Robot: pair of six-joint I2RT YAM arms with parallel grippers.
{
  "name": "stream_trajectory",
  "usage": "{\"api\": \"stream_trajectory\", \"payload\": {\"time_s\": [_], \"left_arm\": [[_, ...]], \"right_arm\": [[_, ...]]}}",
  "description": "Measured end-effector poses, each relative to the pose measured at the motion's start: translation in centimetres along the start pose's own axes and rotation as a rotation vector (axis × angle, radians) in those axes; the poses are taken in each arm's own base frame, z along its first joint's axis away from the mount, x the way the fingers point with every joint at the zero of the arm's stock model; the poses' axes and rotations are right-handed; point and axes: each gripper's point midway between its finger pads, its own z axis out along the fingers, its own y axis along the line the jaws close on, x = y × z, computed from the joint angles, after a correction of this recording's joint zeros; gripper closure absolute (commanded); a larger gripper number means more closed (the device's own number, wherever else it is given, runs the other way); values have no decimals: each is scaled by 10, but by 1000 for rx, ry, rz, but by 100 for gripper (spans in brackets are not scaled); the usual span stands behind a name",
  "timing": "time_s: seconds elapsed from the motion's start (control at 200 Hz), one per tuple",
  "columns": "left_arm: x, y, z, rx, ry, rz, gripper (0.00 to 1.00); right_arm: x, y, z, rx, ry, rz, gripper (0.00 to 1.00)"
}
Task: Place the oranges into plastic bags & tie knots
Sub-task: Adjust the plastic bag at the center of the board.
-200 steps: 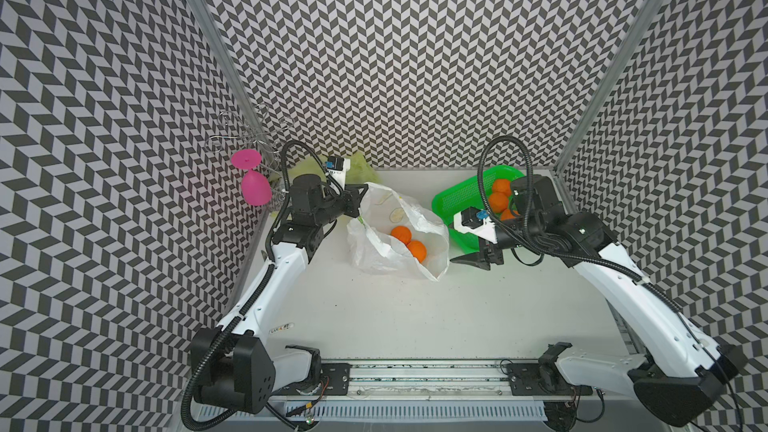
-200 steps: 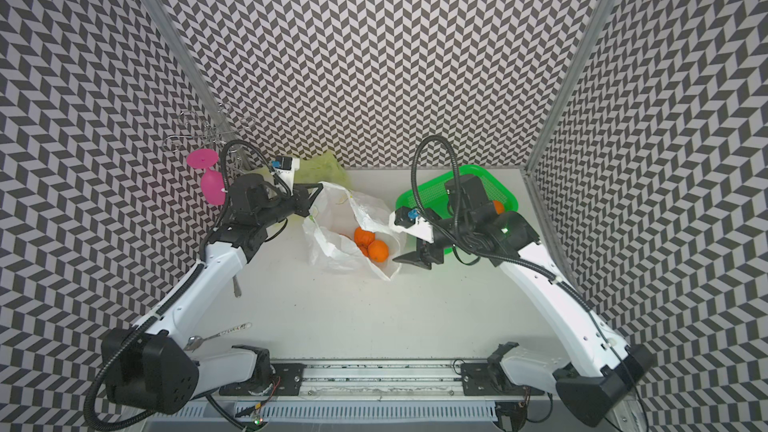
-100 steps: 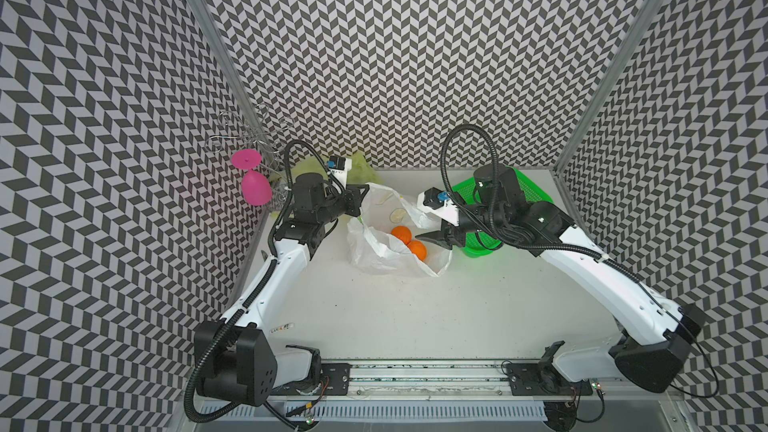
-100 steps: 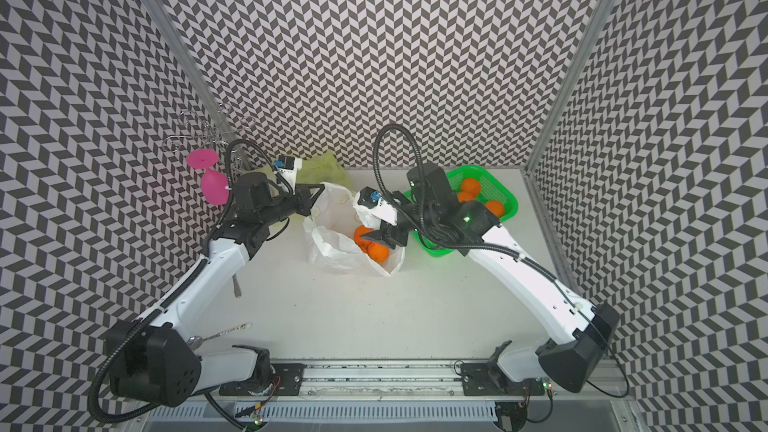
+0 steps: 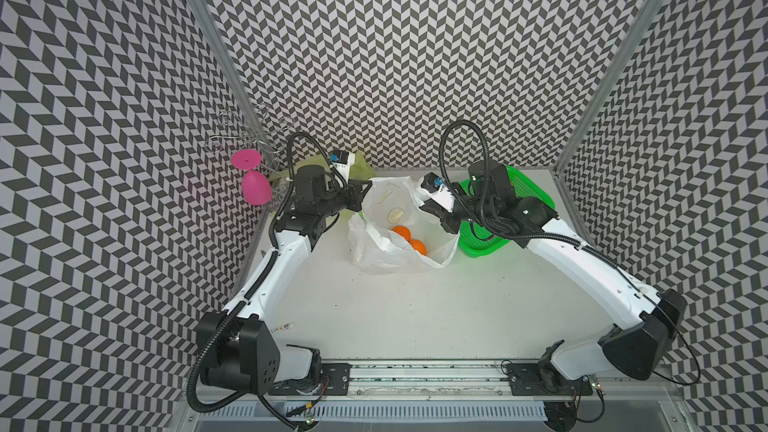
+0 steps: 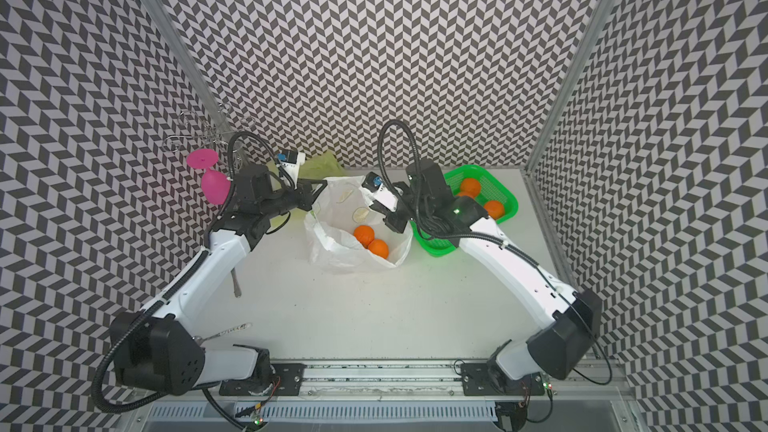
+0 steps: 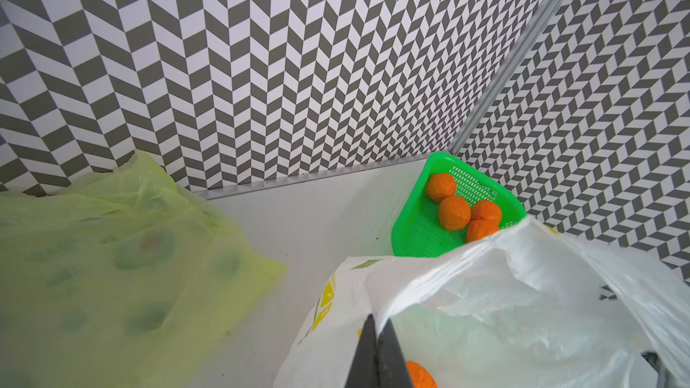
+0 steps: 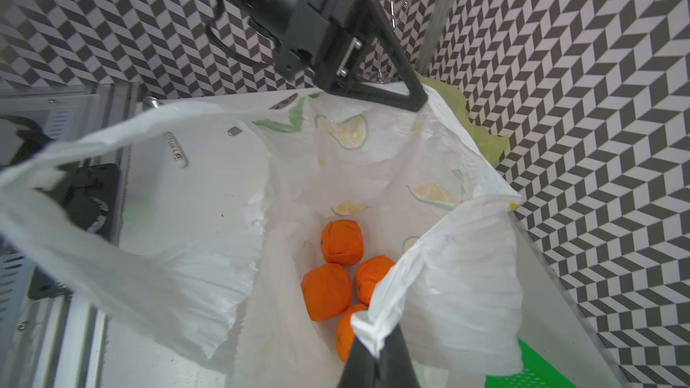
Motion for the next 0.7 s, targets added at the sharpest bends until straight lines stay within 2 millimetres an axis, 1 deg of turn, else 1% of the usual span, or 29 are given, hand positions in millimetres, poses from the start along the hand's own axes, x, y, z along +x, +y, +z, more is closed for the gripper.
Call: {"api": "stream_trajectory", "payload": {"time_s": [0.115,0.185,0.24,0.275,0.34,0.41,0.531,0.626,0.701], "left_arm": [[1,1,3,-1,25,21,74],[-1,1,2,-3,34,41,65],[-6,-1,1,-2,32,60,59],[-11,-3,-1,-1,29,72,53],[-21,-6,-4,-1,18,102,39],[-32,-10,-9,-3,3,135,29],[-43,-18,-22,-9,-8,192,20],[-43,-26,-36,-10,1,234,17],[-42,-37,-51,3,3,287,15]], "right_arm": [[14,-23,-1,14,10,79,100],[13,-33,-7,18,-5,115,100],[8,-40,-13,22,-26,134,100],[5,-41,-15,20,-40,140,100],[-1,-40,-16,6,-60,152,100],[-3,-40,-18,-8,-72,177,100],[-5,-44,-20,-23,-90,222,100],[-7,-48,-19,-31,-101,255,100],[-8,-51,-16,-40,-106,275,100]]}}
